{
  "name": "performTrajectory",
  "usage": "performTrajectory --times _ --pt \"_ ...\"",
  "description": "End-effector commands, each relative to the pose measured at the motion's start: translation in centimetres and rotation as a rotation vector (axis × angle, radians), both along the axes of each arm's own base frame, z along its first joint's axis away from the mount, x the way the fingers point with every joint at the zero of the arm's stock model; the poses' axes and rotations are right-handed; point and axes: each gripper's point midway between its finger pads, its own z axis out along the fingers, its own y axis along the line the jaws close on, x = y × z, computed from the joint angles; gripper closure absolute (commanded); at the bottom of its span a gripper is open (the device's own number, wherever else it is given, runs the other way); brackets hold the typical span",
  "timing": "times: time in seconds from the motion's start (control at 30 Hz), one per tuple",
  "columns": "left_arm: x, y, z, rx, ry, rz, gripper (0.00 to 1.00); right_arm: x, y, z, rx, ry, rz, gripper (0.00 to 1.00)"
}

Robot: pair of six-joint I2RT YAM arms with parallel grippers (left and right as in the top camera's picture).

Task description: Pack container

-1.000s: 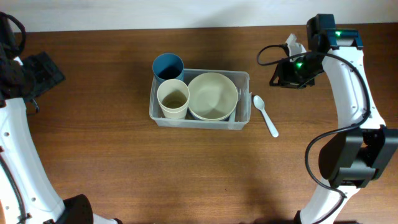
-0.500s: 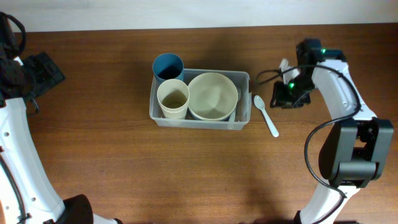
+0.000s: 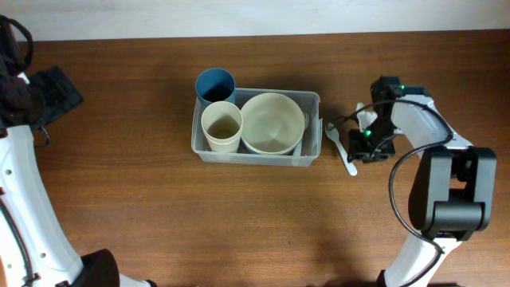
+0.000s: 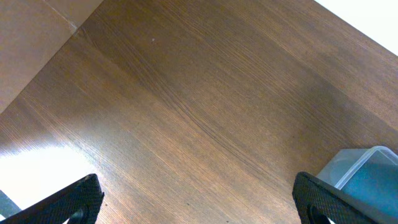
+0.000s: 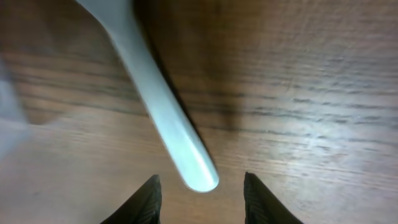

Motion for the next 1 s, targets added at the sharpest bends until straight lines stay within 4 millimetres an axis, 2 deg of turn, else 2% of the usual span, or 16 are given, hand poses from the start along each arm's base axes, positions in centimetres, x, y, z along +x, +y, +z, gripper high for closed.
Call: performTrajectory --times 0.0,0.1,0.27,0.47,0.63,0.73,0.97 --pt "0.0 0.0 -0.2 -0.009 0.003 0.009 0.00 -1.4 0.2 -1.5 -0.047 0.034 0.022 0.62" --pt "0.0 0.0 -0.2 -0.009 0.003 0.009 0.00 -1.8 0.6 -2.4 -0.057 0.033 0.040 0.62" --pt "0.0 0.0 -0.2 -0.009 0.003 0.009 0.00 -1.5 0.9 -2.5 -0.060 0.015 0.050 0.62" --pt "0.0 0.0 -0.2 -0.009 0.003 0.009 0.00 -1.3 -0.4 -2.7 -0.145 0.008 0.043 0.62" --pt "0.0 0.0 -0.2 -0.009 0.003 0.009 0.00 -1.1 -0.6 -3.3 -0.153 -0.011 0.043 0.63" --pt "0.0 0.0 -0.2 -0.009 0.003 0.009 0.01 -1.2 -0.6 -3.9 -0.154 -0.022 0.041 0.75" --pt "0.0 0.0 -0.2 -0.009 0.003 0.009 0.01 -1.0 -0.6 -4.1 -0.154 -0.034 0.040 0.78"
